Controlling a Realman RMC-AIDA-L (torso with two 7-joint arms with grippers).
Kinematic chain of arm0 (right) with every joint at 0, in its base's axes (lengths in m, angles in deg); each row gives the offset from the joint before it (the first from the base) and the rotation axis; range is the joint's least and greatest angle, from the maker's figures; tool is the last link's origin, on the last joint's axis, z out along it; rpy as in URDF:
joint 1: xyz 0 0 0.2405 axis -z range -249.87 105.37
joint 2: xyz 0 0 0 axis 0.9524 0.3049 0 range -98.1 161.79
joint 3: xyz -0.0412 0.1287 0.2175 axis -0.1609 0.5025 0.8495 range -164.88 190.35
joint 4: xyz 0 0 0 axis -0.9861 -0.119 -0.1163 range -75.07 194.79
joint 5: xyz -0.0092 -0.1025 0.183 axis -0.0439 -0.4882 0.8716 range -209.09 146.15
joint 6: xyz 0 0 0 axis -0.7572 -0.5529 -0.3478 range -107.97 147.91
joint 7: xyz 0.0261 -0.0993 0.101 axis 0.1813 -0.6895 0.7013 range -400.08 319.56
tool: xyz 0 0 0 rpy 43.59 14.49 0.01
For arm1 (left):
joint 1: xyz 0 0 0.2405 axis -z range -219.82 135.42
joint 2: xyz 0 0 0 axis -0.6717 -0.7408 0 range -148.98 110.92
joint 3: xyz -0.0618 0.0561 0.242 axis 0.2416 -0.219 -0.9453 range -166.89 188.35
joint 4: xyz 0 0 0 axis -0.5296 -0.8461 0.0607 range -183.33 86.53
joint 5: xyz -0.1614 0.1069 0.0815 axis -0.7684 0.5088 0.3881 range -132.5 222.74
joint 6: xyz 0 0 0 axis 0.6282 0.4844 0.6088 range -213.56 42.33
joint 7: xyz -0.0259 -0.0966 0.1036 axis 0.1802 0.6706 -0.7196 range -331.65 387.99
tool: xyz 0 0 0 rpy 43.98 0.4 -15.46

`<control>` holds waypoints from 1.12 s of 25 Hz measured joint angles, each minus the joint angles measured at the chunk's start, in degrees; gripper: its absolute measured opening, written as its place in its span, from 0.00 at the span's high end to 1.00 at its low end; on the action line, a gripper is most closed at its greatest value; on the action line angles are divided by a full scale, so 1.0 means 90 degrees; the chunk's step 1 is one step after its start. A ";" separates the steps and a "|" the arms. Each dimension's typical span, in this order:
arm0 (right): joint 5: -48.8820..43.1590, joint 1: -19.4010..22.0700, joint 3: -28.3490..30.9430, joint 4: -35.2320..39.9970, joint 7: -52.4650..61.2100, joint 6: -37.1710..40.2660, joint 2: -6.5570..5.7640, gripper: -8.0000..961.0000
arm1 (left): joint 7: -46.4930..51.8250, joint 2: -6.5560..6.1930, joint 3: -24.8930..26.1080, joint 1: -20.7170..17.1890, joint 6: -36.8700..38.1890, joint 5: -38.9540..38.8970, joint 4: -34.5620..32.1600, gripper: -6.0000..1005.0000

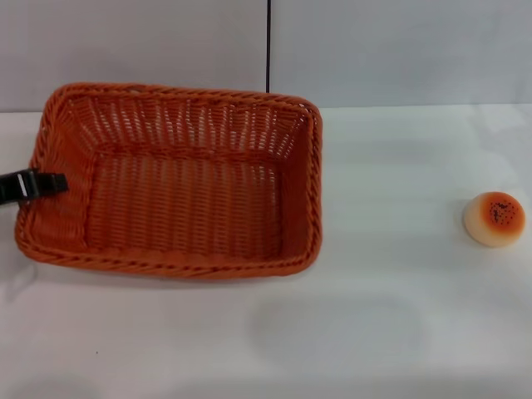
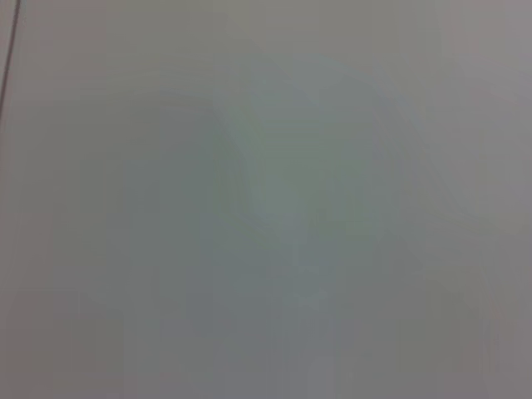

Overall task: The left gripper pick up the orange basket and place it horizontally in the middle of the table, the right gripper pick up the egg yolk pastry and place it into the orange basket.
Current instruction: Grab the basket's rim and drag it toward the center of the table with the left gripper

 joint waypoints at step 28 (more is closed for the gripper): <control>0.0010 0.0145 0.0098 -0.0163 0.0008 0.0350 0.0017 0.35 | 0.0342 0.0013 -0.1030 -0.0408 0.0175 0.0320 -0.0464 0.83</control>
